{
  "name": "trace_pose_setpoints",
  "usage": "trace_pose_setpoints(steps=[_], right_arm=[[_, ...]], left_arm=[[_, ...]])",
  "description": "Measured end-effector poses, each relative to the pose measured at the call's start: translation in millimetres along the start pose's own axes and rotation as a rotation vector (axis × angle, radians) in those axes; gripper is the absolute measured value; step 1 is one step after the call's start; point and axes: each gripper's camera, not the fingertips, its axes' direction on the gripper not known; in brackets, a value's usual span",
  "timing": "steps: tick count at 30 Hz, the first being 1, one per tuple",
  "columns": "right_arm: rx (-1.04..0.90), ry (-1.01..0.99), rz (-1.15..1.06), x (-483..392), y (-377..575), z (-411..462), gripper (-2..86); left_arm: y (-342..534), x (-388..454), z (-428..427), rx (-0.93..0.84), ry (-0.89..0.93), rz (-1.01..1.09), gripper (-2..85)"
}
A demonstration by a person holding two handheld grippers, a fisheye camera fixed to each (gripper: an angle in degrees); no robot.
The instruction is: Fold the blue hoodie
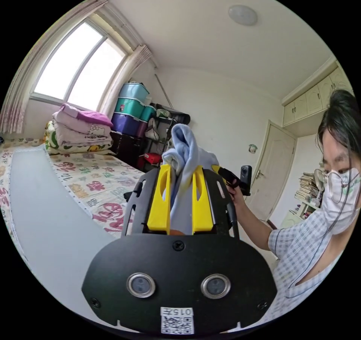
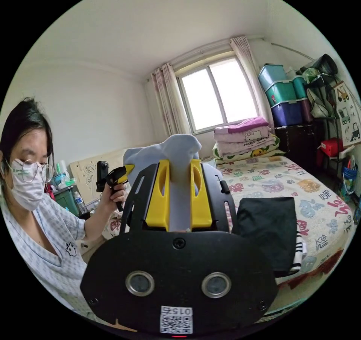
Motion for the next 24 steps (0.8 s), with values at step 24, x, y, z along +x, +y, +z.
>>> trace_pose_setpoints(steps=[24], right_arm=[[-0.406,0.582,0.441,462,69,213,0.4]], left_arm=[[80,-183,442,-0.365,-0.33,-0.218,10.5]])
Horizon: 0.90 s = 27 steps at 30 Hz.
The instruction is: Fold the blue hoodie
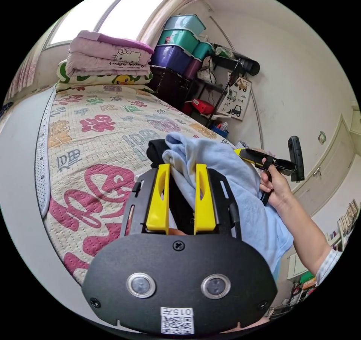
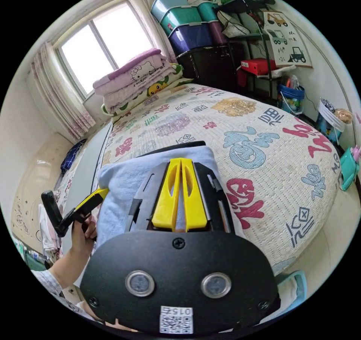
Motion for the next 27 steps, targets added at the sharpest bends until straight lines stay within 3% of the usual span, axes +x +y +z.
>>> trace_pose_setpoints(steps=[6,12,16,18,23,27], right_arm=[[0.128,-0.023,0.001,20,47,-27,3.0],[0.15,-0.051,0.078,43,149,-74,4.4],[0.025,0.094,0.04,36,235,-78,2.7],[0.012,0.096,-0.009,16,280,-81,1.5],[0.07,-0.149,-0.274,-101,450,-97,0.2],[0.209,-0.181,-0.337,-179,563,-99,-0.3]], left_arm=[[17,15,-42,-0.016,-0.01,-0.002,9.2],[92,31,-210,0.117,0.052,-0.002,10.1],[182,19,-360,0.214,-0.034,-0.03,11.3],[228,9,-427,0.252,-0.13,-0.04,10.8],[388,-11,-608,0.448,-0.657,-0.108,7.8],[461,-22,-689,0.494,-0.874,-0.219,7.8]])
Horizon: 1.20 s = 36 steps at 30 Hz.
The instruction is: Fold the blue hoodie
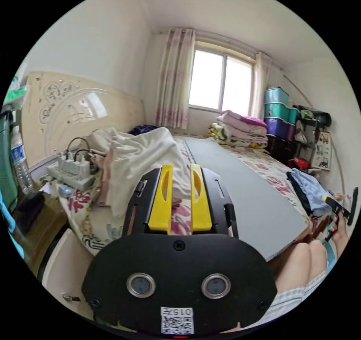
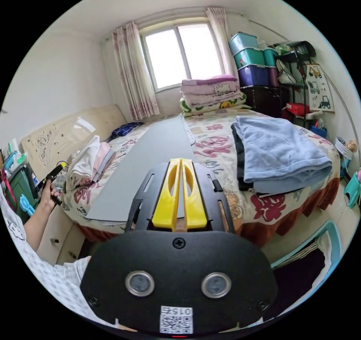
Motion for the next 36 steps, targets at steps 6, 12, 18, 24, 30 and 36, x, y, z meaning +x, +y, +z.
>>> trace_pose_setpoints(steps=[6,12,18,24,30,36], right_arm=[[-0.096,-0.125,-0.16,-106,76,43,-0.5],[-0.153,-0.227,-0.151,-110,135,58,-0.5],[-0.207,-0.204,-0.125,-83,204,64,-0.5],[-0.208,-0.274,-0.129,-68,256,66,-0.5],[-0.152,-0.382,-0.203,-78,299,63,-0.5],[-0.149,-0.372,-0.341,-92,349,68,-0.3]], left_arm=[[10,-121,-3,-0.086,-0.132,-0.235,13.4],[19,-184,74,-0.23,-0.002,-0.402,13.2],[24,-161,64,-0.122,0.159,-0.341,2.2],[22,-63,39,0.007,0.524,-0.178,0.8],[98,34,71,-0.145,0.734,-0.204,0.1],[143,86,102,-0.283,0.872,-0.124,0.3]])
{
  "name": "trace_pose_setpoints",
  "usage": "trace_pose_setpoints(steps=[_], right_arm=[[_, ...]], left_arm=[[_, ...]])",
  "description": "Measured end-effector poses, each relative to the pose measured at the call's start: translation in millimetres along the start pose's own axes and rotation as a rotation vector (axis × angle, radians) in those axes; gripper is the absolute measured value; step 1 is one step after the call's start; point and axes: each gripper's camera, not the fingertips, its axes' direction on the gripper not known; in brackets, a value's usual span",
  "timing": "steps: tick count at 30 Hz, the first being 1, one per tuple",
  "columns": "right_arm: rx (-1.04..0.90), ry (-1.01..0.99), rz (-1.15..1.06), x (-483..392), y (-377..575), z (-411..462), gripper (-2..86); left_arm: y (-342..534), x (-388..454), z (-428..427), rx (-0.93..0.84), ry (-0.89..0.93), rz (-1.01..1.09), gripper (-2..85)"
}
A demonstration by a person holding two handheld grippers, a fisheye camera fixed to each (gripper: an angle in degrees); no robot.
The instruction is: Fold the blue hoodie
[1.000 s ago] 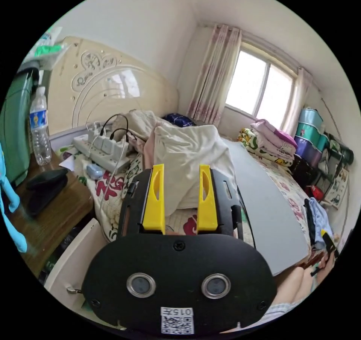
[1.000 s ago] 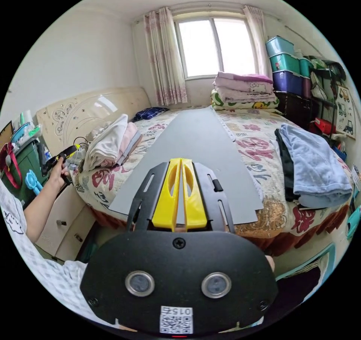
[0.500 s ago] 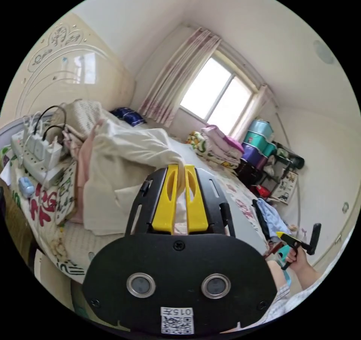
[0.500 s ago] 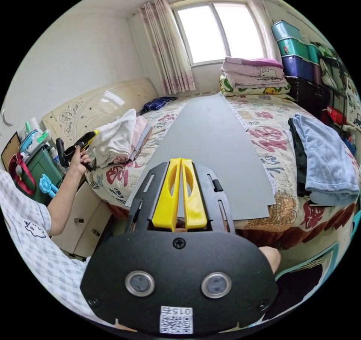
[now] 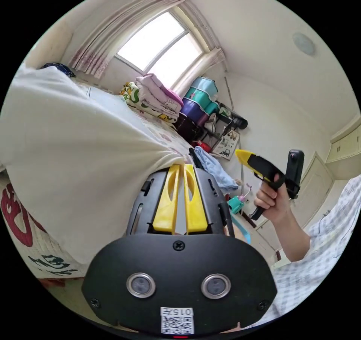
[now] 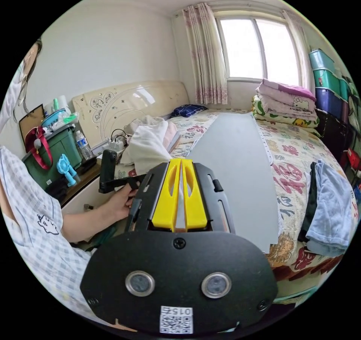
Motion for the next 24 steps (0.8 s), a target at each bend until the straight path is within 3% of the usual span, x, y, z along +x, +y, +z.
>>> trace_pose_setpoints(steps=[6,9,14,19,24], right_arm=[[-0.063,-0.113,-0.035,-16,48,42,1.3],[-0.127,-0.199,-0.093,-39,74,79,4.1],[-0.307,-0.313,-0.267,-111,118,190,8.8],[-0.564,-0.137,-0.454,-181,145,303,14.1],[-0.694,0.048,-0.595,-208,173,375,11.7]], left_arm=[[29,-23,-8,-0.109,-0.08,-0.005,4.4],[50,-33,-70,-0.059,-0.114,0.004,5.2],[67,-71,-195,0.116,-0.334,-0.09,6.0],[61,-102,-249,0.198,-0.44,-0.166,7.8],[30,-131,-267,0.255,-0.515,-0.207,10.0]])
